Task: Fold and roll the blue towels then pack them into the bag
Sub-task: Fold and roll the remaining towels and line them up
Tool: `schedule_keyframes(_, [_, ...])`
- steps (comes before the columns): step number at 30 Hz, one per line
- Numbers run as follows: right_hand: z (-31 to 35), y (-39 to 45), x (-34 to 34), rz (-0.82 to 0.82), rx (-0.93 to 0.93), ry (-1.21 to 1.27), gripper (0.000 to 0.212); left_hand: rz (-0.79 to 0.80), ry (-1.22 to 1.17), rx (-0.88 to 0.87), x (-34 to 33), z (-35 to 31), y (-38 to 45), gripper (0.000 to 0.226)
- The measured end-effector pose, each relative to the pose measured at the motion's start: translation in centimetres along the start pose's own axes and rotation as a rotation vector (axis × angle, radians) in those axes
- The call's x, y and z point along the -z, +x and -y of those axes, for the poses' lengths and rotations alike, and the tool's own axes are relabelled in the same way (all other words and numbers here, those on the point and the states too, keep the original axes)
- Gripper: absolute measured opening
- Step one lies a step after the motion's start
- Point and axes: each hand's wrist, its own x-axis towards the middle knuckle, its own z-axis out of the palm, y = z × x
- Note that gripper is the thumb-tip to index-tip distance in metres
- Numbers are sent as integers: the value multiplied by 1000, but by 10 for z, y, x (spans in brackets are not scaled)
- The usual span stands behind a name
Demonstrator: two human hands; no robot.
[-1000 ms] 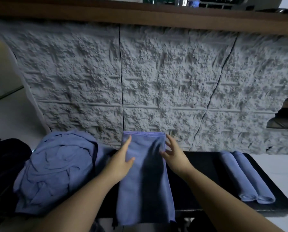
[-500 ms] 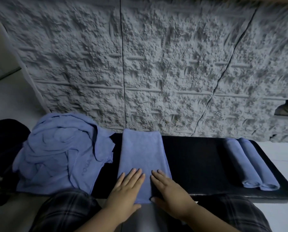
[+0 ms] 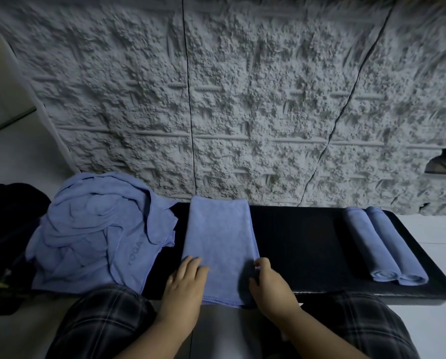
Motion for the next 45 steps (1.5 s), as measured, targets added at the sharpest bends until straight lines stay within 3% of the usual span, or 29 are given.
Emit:
schedule_keyframes(7, [0,3,4,-68,-6,-13,11,-26,44,24,7,0,-4,60])
schedule_keyframes(14, [-8,2,0,-91,40,-156,15,-35,139,-159,5,-11,-9,53])
schedule_keyframes(19, [-3,-1,-5,-215,281,-327,18,31,151,-214,2,-18,-8,54])
schedule_keyframes(22, [5,-10,-10,-193,478,-344,16,40,221,-183,-2,-16,-2,67])
schedule_keyframes(25, [9,-18,-17,-141,535,-403,14,30,261,-147,-5,-13,0,65])
schedule_keyframes(27, [7,-19,-22,-126,544,-464,25,32,240,-152,-4,-12,-2,63])
schedule_keyframes(29, [5,-17,-26,-98,541,-522,51,36,185,-155,1,-11,-3,55])
schedule_keyframes(32, [3,-12,-28,-111,501,-544,71,-10,106,-119,12,-6,-3,18])
schedule_keyframes(35, [1,-9,-26,-162,443,-533,59,-13,36,-65,17,2,-1,5])
schedule_keyframes(39, [-4,-3,-9,-118,373,-392,22,88,-53,90,21,6,0,39])
schedule_keyframes(45, [-7,3,0,-43,149,44,9,232,-184,255,18,17,8,30])
